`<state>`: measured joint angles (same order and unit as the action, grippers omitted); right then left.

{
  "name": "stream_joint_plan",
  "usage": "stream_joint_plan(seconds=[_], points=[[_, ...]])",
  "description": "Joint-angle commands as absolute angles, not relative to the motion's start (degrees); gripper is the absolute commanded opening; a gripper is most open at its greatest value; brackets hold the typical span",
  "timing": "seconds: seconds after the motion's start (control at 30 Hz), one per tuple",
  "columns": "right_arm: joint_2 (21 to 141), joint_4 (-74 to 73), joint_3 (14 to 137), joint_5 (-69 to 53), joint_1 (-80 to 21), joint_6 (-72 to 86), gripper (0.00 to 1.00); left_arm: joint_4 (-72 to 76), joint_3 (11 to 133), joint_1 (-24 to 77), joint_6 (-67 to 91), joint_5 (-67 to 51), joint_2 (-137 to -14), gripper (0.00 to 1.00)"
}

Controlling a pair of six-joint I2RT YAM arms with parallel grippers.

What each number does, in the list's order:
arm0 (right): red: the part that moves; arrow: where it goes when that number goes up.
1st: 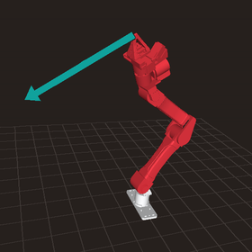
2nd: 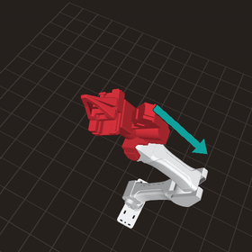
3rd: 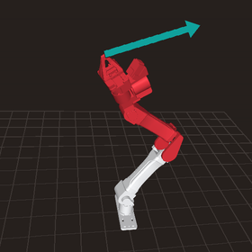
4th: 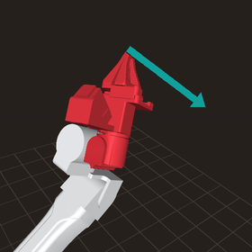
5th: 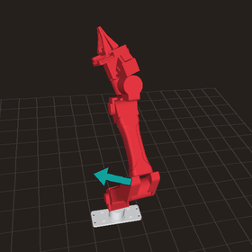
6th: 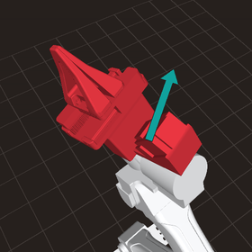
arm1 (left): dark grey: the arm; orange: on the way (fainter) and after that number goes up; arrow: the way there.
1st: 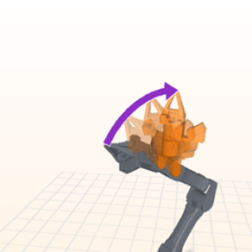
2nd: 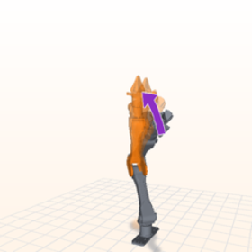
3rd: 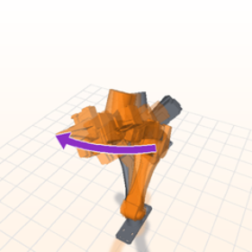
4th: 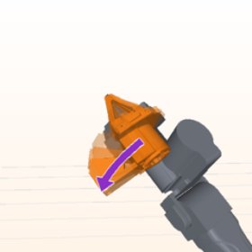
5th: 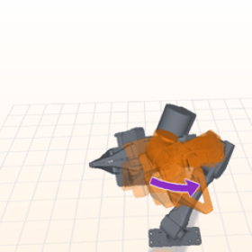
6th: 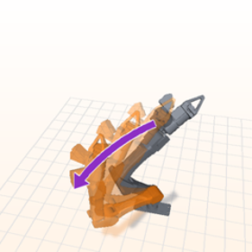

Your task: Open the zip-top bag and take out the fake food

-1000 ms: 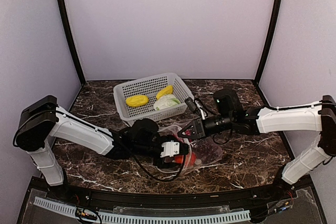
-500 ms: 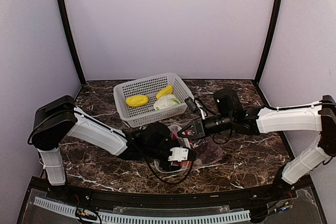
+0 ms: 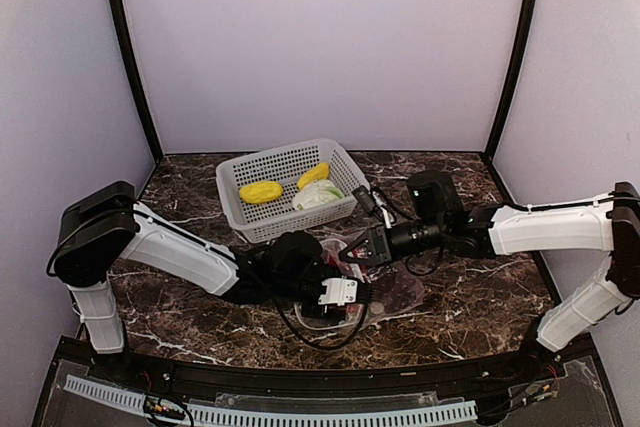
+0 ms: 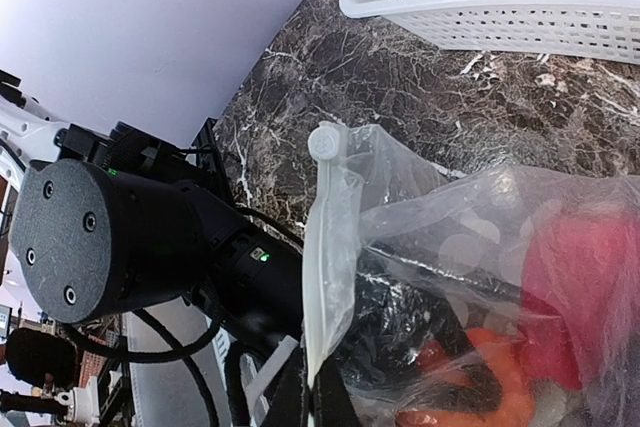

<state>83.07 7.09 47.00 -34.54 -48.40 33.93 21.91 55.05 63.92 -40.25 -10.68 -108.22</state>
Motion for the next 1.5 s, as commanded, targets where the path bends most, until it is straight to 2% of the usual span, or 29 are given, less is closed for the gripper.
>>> stream_joint_plan(seconds=[0.0,0.3,0.63,0.8,0.9,1.2,1.47], points=[[81.1,7.9,45.3,-33.6,-48.3,33.4,0.00,16.3,51.0,64.2,-39.1,-9.1,-100.5,0.44],[79.7,9.1,42.1,-32.9,-47.4,34.5,0.00,15.3,44.1,64.2,-35.7,-7.8,-88.5,0.41],[80.2,9.7,42.5,-33.1,-47.2,34.6,0.00,17.7,44.9,63.2,-25.7,-20.3,-80.6,0.41],[80.3,10.1,42.2,-33.4,-47.1,34.6,0.00,25.9,44.6,53.3,-13.6,-24.1,-77.8,0.42],[80.1,10.0,42.1,-33.4,-47.1,34.5,0.00,28.0,46.1,50.0,-10.6,-18.8,-77.1,0.42],[79.9,11.2,41.4,-33.6,-46.8,35.0,0.00,14.3,59.3,38.9,-5.8,-2.8,-87.6,0.45],[79.5,11.5,40.9,-33.6,-46.8,35.2,0.00,14.1,67.4,31.3,-0.5,-6.1,-98.8,0.47]])
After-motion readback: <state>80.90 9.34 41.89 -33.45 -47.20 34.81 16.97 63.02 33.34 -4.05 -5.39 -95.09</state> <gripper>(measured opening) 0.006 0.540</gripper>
